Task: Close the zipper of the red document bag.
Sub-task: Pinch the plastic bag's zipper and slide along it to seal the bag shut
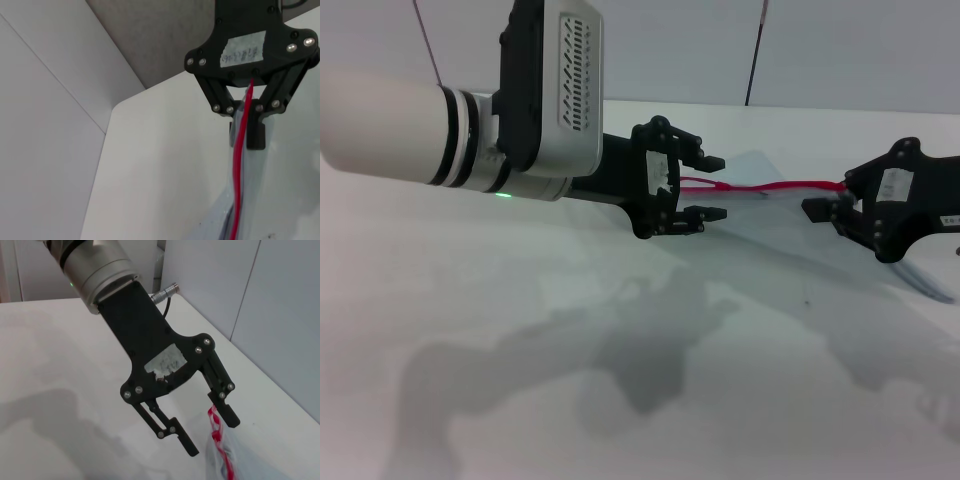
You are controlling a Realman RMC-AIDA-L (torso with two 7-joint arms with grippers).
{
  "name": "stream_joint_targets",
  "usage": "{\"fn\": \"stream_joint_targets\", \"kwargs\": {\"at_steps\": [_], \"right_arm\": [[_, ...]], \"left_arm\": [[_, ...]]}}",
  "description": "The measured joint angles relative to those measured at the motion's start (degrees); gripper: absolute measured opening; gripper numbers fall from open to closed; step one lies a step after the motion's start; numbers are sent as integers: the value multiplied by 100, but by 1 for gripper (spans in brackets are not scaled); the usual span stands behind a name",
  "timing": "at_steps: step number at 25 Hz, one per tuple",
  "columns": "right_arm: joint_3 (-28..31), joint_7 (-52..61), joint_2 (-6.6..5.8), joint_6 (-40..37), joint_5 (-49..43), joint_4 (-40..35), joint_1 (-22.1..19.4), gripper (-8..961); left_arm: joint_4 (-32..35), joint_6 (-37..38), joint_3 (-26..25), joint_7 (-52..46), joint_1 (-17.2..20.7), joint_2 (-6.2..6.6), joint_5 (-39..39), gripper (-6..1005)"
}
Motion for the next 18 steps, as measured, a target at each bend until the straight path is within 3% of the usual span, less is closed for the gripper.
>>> {"fn": "stream_joint_targets", "kwargs": {"at_steps": [18], "right_arm": [[0, 0, 0, 14, 0, 24, 0, 47]], "left_arm": [[41, 0, 0, 9, -25, 0, 0, 490]]}}
